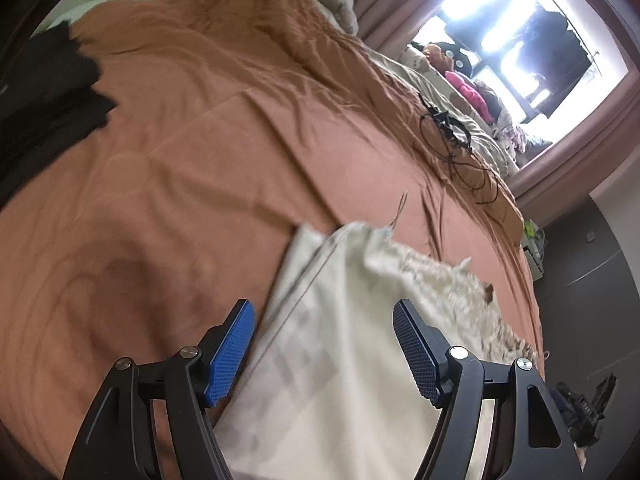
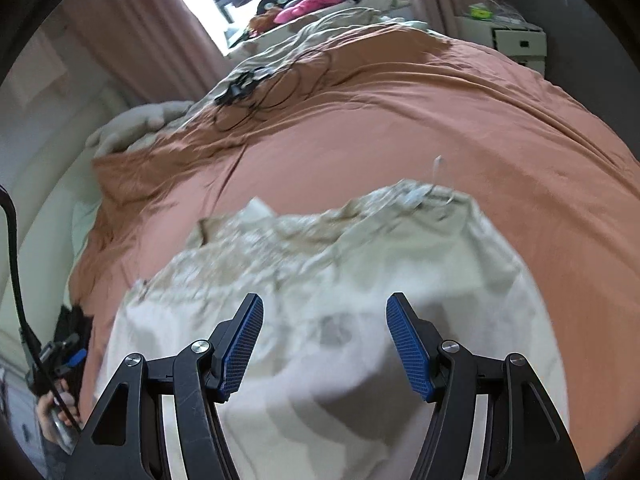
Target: Fold large clothes
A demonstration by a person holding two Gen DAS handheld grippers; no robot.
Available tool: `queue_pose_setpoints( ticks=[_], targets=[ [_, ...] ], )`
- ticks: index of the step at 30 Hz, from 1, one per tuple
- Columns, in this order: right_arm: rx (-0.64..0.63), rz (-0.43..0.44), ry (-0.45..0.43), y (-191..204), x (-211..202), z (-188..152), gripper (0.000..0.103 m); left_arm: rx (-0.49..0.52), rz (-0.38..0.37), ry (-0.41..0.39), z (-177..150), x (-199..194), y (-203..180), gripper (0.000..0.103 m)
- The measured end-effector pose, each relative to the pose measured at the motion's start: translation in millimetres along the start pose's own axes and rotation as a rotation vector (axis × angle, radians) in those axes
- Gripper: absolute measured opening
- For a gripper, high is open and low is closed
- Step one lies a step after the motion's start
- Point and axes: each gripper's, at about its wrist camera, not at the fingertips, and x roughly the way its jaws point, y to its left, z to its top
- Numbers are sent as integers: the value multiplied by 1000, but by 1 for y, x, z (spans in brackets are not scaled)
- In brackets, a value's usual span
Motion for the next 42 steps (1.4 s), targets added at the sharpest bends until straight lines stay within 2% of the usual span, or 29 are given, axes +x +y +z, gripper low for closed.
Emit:
queue_pose_setpoints(
  ticks=[8, 10, 12, 15, 18, 24, 27, 29, 30, 31, 42],
  targets=[
    [-67, 20, 63, 47, -13, -55, 63, -72, -8, 19, -48, -21, 47, 73],
    [-82, 22, 83, 59, -12, -68, 52, -91, -19, 33, -60, -23, 57, 73],
    [-97, 23, 112, 69, -9, -81, 47, -99, -25, 50, -69, -23, 61, 73],
    [-125, 18, 141, 83, -4, -101, 46, -102, -40, 63, -82, -24, 64, 73],
    [-150, 17, 169, 99, 1, -120, 46, -100, -46, 75, -91, -26, 68, 73],
    [-184, 28, 228, 119, 11, -153, 38, -125, -73, 86, -99, -24, 73, 73],
    [-195, 40, 278, 127, 21, -170, 30, -140, -81, 96, -99, -18, 73, 72],
    [-207, 33, 312, 131, 32, -180, 30, -142, -106, 117, -99, -11, 70, 64],
    [-222, 17, 316, 132, 36, -183, 30, -159, -133, 139, -100, -7, 70, 55],
    [-229, 8, 319, 133, 40, -183, 30, -180, -153, 160, -100, -1, 70, 49],
    [-212, -72, 317, 135, 98, -137, 26, -193, -137, 140, -103, 0, 67, 46]
  ],
)
